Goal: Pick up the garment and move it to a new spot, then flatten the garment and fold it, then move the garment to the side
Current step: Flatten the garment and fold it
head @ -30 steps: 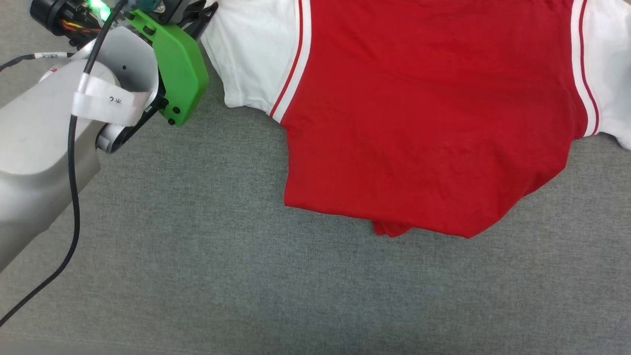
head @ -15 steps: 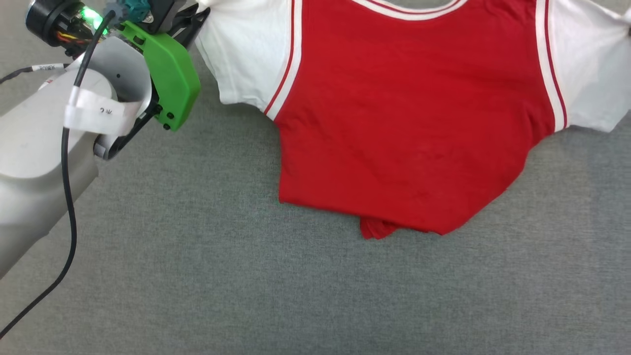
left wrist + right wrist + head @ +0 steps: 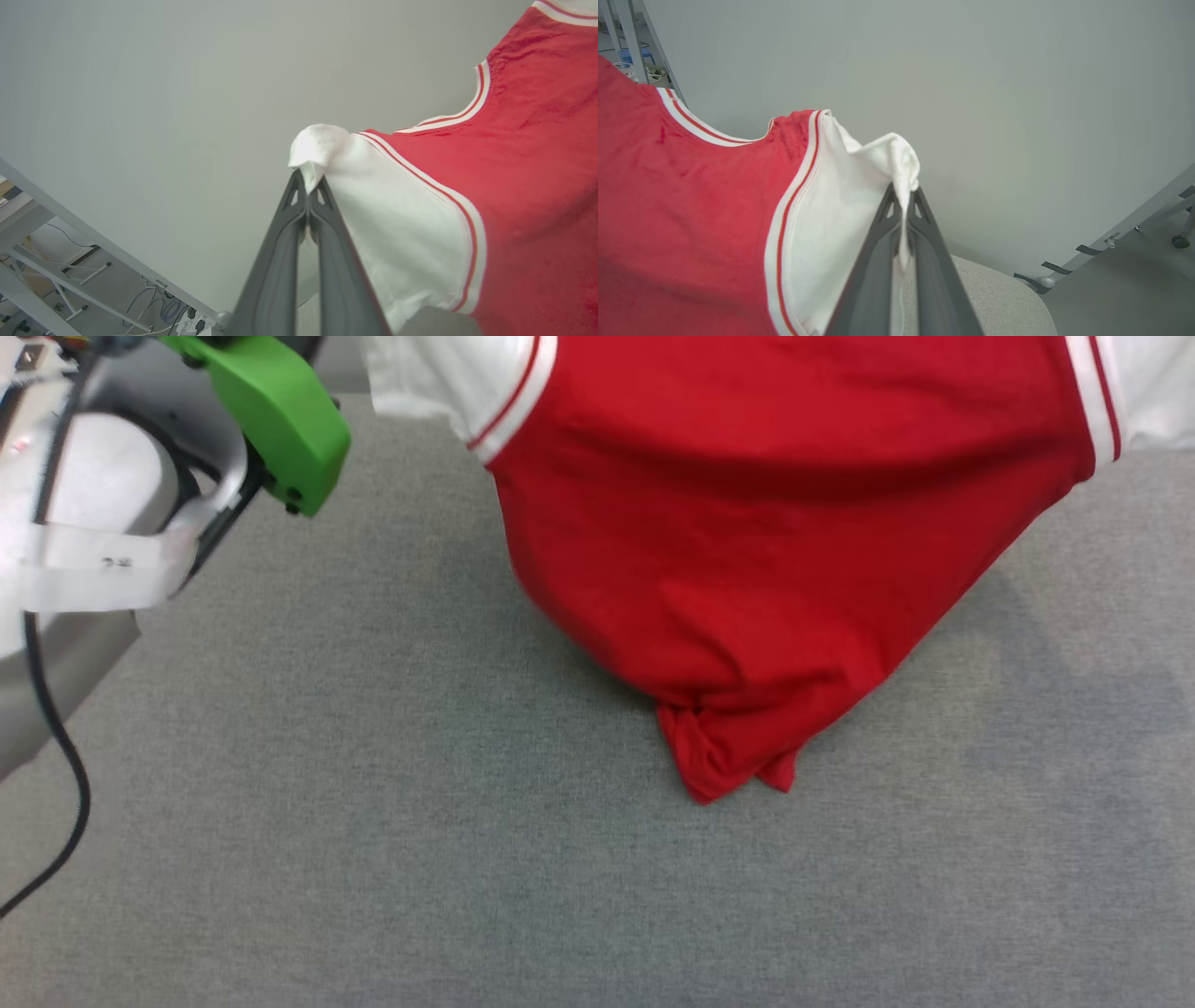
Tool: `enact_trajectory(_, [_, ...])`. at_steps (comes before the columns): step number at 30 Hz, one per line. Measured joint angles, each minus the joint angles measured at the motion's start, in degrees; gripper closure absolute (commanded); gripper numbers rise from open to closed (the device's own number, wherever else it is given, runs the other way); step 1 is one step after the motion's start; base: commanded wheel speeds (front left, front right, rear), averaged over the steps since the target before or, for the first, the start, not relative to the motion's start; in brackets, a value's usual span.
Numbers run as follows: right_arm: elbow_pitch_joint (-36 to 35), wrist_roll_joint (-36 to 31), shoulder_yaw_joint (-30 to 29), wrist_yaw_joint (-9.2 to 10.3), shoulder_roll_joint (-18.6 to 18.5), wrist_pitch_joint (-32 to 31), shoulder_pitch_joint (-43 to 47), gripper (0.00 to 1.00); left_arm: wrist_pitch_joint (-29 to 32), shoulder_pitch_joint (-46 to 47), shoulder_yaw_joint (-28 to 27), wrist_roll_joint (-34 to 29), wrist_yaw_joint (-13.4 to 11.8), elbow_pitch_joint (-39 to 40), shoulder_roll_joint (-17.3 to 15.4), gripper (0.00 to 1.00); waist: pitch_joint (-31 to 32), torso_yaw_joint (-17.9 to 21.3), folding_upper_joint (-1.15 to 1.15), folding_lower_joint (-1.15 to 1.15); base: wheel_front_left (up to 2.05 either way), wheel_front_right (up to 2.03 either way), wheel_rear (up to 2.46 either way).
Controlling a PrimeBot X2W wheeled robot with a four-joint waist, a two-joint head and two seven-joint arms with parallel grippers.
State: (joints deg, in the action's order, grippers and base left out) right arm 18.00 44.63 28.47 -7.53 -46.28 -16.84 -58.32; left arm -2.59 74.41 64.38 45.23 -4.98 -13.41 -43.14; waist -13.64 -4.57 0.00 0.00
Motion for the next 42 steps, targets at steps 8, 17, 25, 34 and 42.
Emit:
enact_trajectory(8, [-3.26, -1.80, -4.86, 0.00, 3.01, 3.44, -1.58, 1.00, -2.19, 4.90, -3.42, -0.83, -2.19, 2.99, -0.27, 1.00, 3.99, 0.89, 0.00, 0.00, 0.00, 0.00, 0.00])
enact_trajectory(17, [-3.68, -6.92, -9.42, 0.00, 6.08, 2.79, -7.71, 1.00, -2.12, 12.06, -5.56, -1.44, -2.37, 2.55, 1.93, 1.00, 2.59, 1.41, 0.00, 0.00, 0.00, 0.00, 0.00])
enact_trajectory(25, [5.04, -13.73, -8.48, 0.00, 9.98, 1.82, -24.68, 1.00, -2.03, 22.20, -8.98, -0.73, 0.52, -8.95, 6.00, 1.00, -5.49, 1.60, 0.00, 0.00, 0.00, 0.00, 0.00])
enact_trajectory(34, [18.72, -19.91, -5.98, 0.00, 15.32, 7.15, -39.46, 1.00, -4.52, 30.99, -10.78, -0.87, 2.81, -21.86, 10.96, 1.00, -13.63, 1.92, 0.00, 0.00, 0.00, 0.00, 0.00])
enact_trajectory(42, [28.73, -21.63, -3.16, 0.00, 19.05, 12.44, -47.81, 1.00, -7.48, 35.88, -11.21, -1.14, 4.92, -31.47, 13.95, 1.00, -18.40, 2.35, 0.00, 0.01, 0.00, 0.00, 0.00])
